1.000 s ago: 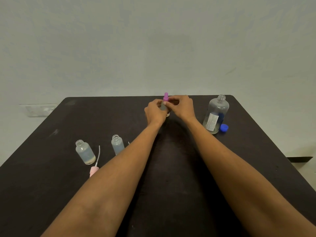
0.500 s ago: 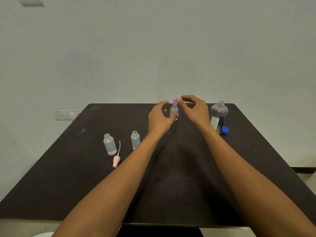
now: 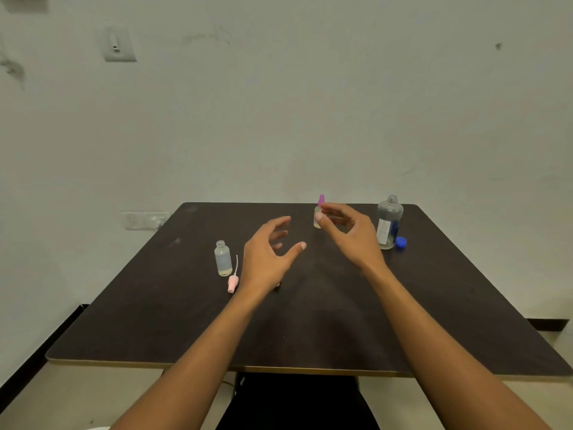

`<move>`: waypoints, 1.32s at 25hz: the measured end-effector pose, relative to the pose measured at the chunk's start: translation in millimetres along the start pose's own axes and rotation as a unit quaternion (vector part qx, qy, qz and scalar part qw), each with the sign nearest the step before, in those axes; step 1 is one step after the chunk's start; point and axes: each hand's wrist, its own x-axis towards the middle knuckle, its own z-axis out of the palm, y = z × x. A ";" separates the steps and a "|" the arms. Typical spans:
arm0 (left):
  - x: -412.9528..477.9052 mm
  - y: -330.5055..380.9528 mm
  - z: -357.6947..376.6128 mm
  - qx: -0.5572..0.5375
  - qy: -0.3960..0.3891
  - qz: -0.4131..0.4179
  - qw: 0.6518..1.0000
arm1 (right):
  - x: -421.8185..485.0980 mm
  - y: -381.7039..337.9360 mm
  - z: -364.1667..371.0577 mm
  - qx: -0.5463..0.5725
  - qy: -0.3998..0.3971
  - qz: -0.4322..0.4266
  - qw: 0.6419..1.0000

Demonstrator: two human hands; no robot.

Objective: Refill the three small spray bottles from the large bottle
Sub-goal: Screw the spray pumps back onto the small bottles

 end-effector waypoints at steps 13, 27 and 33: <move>14.6 -63.6 -19.0 0.136 0.018 -0.085 0.987 | -11.5 31.9 56.2 -0.283 -0.224 -0.159 0.919; 39.2 -90.9 -12.3 0.181 -0.025 -0.138 0.973 | -6.6 55.0 85.5 -0.353 -0.371 -0.246 0.823; 39.8 -91.4 -11.5 0.169 -0.018 -0.145 0.975 | -3.5 51.5 72.2 -0.315 -0.308 -0.250 0.862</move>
